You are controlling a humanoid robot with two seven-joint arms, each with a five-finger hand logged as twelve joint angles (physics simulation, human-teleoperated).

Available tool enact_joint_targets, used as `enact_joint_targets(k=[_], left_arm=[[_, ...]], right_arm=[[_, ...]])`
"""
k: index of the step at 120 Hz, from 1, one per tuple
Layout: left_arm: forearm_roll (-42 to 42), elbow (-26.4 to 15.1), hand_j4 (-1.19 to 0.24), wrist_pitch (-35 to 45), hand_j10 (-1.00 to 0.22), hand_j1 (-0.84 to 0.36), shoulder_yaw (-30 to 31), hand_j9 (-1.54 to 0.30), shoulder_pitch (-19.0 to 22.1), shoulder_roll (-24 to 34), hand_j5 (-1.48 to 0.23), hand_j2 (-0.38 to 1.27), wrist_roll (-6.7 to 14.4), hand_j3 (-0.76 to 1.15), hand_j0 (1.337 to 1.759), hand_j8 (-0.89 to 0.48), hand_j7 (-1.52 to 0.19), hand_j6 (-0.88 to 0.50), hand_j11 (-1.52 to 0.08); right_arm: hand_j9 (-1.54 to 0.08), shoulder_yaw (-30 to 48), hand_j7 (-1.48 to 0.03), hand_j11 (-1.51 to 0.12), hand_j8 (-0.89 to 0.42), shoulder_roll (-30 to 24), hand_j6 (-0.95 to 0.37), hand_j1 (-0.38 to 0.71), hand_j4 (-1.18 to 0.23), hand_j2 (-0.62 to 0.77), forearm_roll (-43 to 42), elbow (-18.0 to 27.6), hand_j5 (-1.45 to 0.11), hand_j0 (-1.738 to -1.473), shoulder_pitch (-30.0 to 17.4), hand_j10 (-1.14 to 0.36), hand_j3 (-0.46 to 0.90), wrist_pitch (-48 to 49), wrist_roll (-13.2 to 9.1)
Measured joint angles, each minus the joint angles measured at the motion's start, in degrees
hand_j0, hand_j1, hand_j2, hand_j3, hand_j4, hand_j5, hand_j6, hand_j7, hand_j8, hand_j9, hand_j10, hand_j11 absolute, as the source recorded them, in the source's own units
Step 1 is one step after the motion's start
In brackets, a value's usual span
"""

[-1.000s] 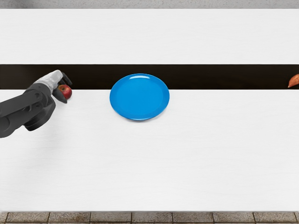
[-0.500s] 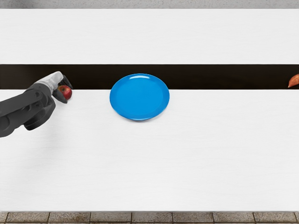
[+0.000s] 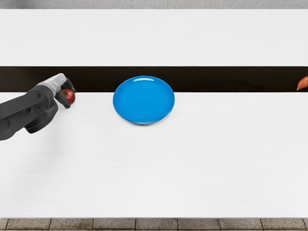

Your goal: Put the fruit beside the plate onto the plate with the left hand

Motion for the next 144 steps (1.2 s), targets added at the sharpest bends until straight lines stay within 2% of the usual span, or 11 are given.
enact_joint_targets(k=[11, 31, 47, 55, 63, 76, 83, 89, 111, 115, 144], left_arm=[[-0.2, -0.3, -0.62, -0.2, -0.73, -0.32, 0.0, -0.98, 0.0, 0.2, -0.99, 0.52, 0.0, -0.72, 1.662, -0.45, -0.98, -0.42, -0.98], [-0.5, -3.4, -0.63, -0.4, -0.75, -0.27, -0.1, -1.01, -1.1, 1.4, -1.04, 0.36, 1.4, -0.33, 1.655, -0.45, -1.03, -0.42, -1.01], [-0.6, -6.2, -0.62, -1.2, -0.77, -0.28, -0.4, -1.03, -2.7, 2.9, -1.06, 0.34, 2.5, -0.17, 1.654, -0.43, -1.06, -0.40, -1.02], [-1.6, -8.0, -0.64, -2.1, -0.77, -0.28, -0.6, -1.03, -5.3, 4.3, -1.07, 0.33, 3.1, -0.13, 1.653, -0.43, -1.05, -0.40, -1.03], [-2.6, -9.1, -0.65, -3.3, -0.77, -0.27, -0.7, -1.04, -7.1, 4.3, -1.07, 0.35, 3.3, -0.09, 1.653, -0.43, -1.06, -0.41, -1.03], [-4.3, -9.9, -0.67, -5.3, -0.77, -0.25, -0.8, -1.04, -9.9, 4.1, -1.08, 0.28, 3.5, -0.05, 1.652, -0.44, -1.06, -0.42, -1.04], [-5.2, -10.1, -0.67, -6.7, -0.78, -0.26, -0.8, -1.04, -12.3, 3.8, -1.09, 0.39, 3.6, -0.04, 1.652, -0.44, -1.06, -0.42, -1.04], [-6.3, -10.2, -0.68, -7.7, -0.78, -0.28, -0.9, -1.04, -13.7, 3.7, -1.09, 0.41, 3.6, -0.03, 1.653, -0.43, -1.06, -0.42, -1.04], [-8.1, -10.4, -0.70, -10.1, -0.78, -0.30, -0.9, -1.05, -15.9, -1.0, -1.09, 0.50, 3.6, -0.01, 1.653, -0.41, -1.06, -0.41, -1.05], [-8.2, -10.4, -0.70, -10.3, -0.78, -0.28, -0.9, -1.05, -15.9, -2.5, -1.10, 0.42, 3.6, -0.01, 1.653, -0.42, -1.06, -0.40, -1.05], [-8.8, -10.0, -0.72, -10.7, -0.80, -0.29, -0.9, -1.08, -16.6, -9.6, -1.16, 0.46, 3.6, 0.00, 1.653, -0.39, -1.12, -0.38, -1.08]], right_arm=[[0.00, 0.0, 0.00, 0.00, 0.00, 0.0, 0.00, -0.35, 0.00, 0.00, 0.0, 0.0, 0.00, -1.658, 0.0, 0.00, 0.00, 0.0, 0.0], [0.00, 0.0, 0.00, 0.00, 0.00, 0.0, 0.00, -0.35, 0.00, 0.00, 0.0, 0.0, 0.00, -1.658, 0.0, 0.00, 0.00, 0.0, 0.0], [0.00, 0.0, 0.00, 0.00, 0.00, 0.0, 0.00, -0.35, 0.00, 0.00, 0.0, 0.0, 0.00, -1.658, 0.0, 0.00, 0.00, 0.0, 0.0], [0.00, 0.0, 0.00, 0.00, 0.00, 0.0, 0.00, -0.35, 0.00, 0.00, 0.0, 0.0, 0.00, -1.658, 0.1, 0.00, 0.00, 0.0, 0.0], [0.00, 0.0, 0.00, 0.00, 0.00, 0.0, 0.00, -0.35, 0.00, 0.00, 0.0, 0.0, 0.00, -1.658, 0.2, 0.00, 0.00, 0.0, 0.0], [0.00, 0.0, 0.00, 0.00, 0.00, 0.0, 0.00, -0.35, 0.00, 0.00, 0.0, 0.0, 0.00, -1.658, 0.3, 0.00, 0.00, 0.0, 0.0], [0.00, 0.0, 0.00, 0.00, 0.00, 0.0, 0.00, -0.35, 0.00, 0.00, 0.0, 0.0, 0.00, -1.658, 0.4, 0.00, 0.00, 0.0, 0.0], [0.00, 0.0, 0.00, 0.00, 0.00, 0.0, 0.00, -0.35, 0.00, 0.00, 0.0, 0.0, 0.00, -1.658, 0.4, 0.00, 0.00, 0.0, 0.0], [0.00, 0.0, 0.00, 0.00, 0.00, 0.0, 0.00, -0.35, 0.00, 0.00, 0.0, 0.0, 0.00, -1.658, 0.6, 0.00, 0.00, 0.0, 0.0], [0.00, 0.0, 0.00, 0.00, 0.00, 0.0, 0.00, -0.35, 0.00, 0.00, 0.0, 0.0, 0.00, -1.658, 0.7, 0.00, 0.00, 0.0, 0.0], [0.00, 0.0, 0.00, 0.00, 0.00, 0.0, 0.00, -0.35, 0.00, 0.00, -0.1, 0.0, 0.00, -1.658, 0.7, 0.00, 0.00, 0.0, 0.0]])
